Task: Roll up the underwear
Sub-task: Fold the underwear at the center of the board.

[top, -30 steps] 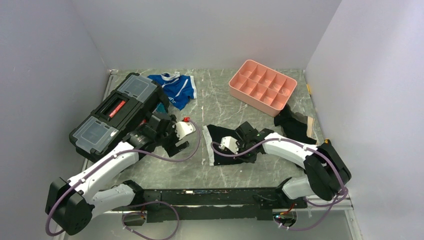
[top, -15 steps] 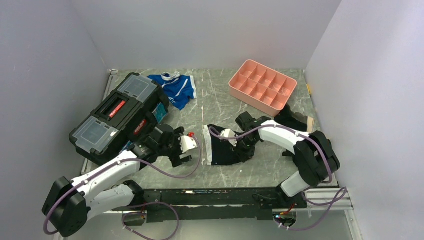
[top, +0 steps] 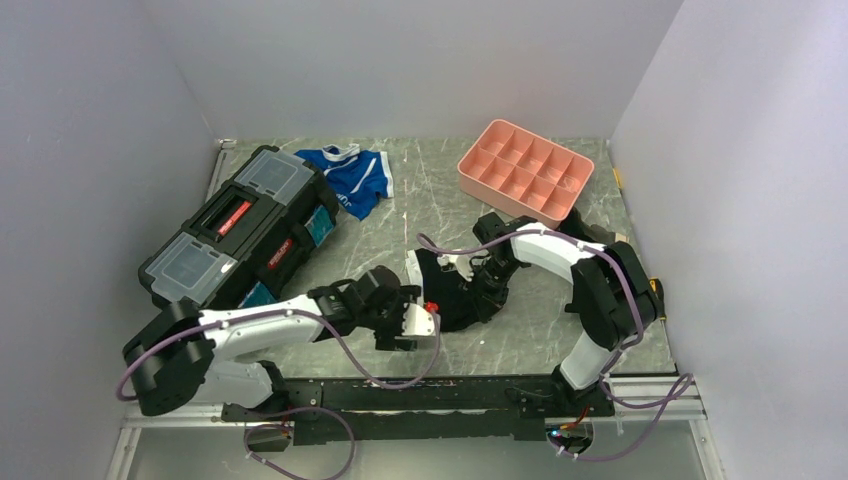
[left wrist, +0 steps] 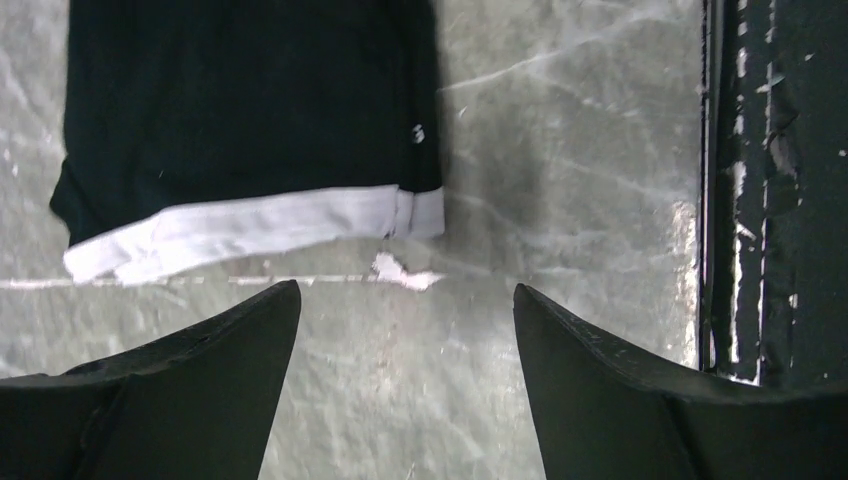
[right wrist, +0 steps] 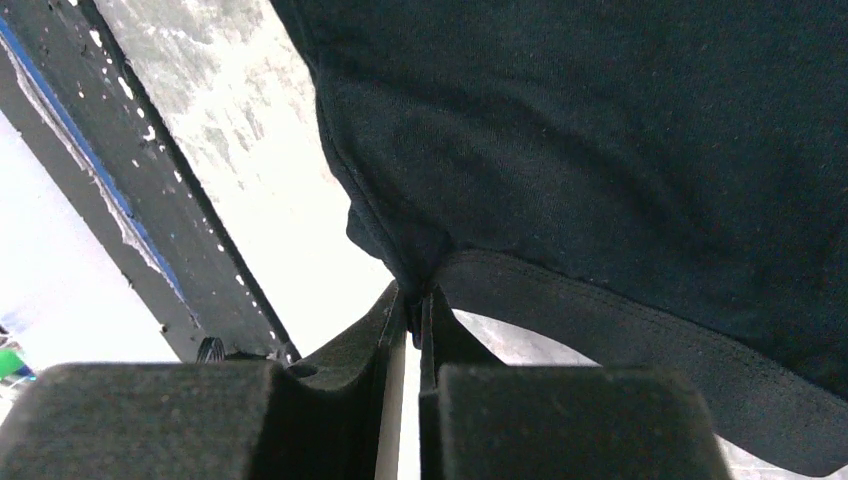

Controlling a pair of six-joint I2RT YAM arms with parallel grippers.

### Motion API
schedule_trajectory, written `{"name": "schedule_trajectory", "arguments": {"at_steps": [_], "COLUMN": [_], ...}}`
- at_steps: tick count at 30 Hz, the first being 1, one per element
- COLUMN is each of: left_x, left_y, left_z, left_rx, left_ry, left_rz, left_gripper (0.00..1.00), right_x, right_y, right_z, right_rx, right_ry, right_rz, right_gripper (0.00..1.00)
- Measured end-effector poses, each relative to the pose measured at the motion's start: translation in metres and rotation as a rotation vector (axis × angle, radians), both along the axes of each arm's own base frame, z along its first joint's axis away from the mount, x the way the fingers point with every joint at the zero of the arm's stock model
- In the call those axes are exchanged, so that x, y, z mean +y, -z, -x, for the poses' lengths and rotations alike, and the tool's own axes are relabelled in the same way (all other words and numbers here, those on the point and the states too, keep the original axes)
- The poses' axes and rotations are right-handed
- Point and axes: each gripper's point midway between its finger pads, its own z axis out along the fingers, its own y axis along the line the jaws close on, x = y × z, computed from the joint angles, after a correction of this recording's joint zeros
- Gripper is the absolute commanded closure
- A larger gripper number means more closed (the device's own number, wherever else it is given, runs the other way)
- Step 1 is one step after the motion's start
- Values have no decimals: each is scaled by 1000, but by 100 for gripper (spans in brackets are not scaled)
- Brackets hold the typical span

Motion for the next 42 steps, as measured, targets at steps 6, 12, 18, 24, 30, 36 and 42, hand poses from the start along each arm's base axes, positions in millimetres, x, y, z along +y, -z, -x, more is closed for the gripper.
{"name": "schedule_trajectory", "arguments": {"at_steps": [6,12,18,24,30,36,42], "left_x": [-24,-36,-39,-36,-39,-40,-40], "left_y": [14,25,35,41,43,44,43], "left_z": [9,7,3,2,0,-3,-1], "left_rx": [-11,-13,-3,-2,-1,-6,2], "left_ry": [81,105,101,97,97,100,106], "left_rz": [-60,-104,-141,-169,-185,-201,-222], "left_gripper": [27,37,45,49,64,87,100], "right_x": [-6,-9,-11,-14,-17,-19,-18], "right_y": [0,0,0,1,4,7,8], "right_z": [4,7,8,8,13,18,26], "right_rx": [31,41,42,38,51,68,94], "right_ry": [-3,-14,-23,-28,-29,-29,-34], "right_rz": [15,22,30,41,48,51,36], "right_gripper": [100,100,100,100,100,96,96]}}
